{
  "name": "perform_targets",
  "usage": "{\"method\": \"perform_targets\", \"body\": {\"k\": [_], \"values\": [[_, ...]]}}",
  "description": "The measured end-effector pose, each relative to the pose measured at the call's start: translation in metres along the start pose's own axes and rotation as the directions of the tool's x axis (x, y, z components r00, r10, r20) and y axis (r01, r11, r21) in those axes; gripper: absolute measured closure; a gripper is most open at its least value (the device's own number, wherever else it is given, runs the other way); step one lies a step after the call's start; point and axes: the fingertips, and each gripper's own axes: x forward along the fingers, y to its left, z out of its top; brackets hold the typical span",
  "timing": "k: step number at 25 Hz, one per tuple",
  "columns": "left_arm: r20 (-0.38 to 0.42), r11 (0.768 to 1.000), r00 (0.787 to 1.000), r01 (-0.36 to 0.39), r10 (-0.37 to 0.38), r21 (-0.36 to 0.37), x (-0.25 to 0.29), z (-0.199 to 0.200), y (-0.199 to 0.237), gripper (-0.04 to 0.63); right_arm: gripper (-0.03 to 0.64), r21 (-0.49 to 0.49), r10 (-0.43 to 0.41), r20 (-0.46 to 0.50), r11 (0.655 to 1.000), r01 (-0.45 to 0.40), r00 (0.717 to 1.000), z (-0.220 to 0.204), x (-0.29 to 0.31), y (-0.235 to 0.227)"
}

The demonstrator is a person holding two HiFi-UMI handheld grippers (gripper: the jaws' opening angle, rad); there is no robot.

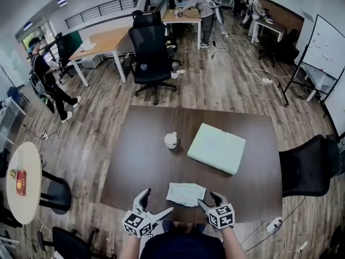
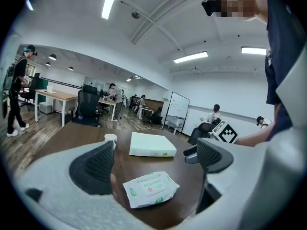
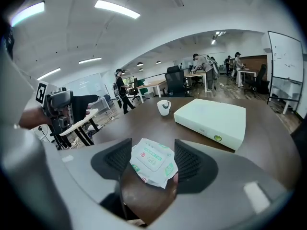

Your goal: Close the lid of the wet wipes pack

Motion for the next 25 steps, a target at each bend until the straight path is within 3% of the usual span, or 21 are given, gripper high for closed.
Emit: {"method": "perform_targets", "body": {"k": [8,17,25], "values": [[-0.019,1.0,1.0,0.016,-0.016,0.005,0.003,-0.007,-0.003,0.067,0.328,0.025,-0.024,0.028,0.999,0.023,0.999,0.0,-0.012,-0.004],[-0.022,1.0,1.0,0.013,-0.013,-0.001,0.0,-0.009,-0.002,0.067,0.341,-0.054,-0.068,0.05,0.996,0.071,0.996,0.014,-0.023,-0.003],[-0.018,1.0,1.0,0.01,-0.01,0.003,-0.004,-0.011,0.002,0.067,0.356,-0.003,-0.061,0.077,0.998,0.061,0.995,0.018,-0.027,-0.002]]}}
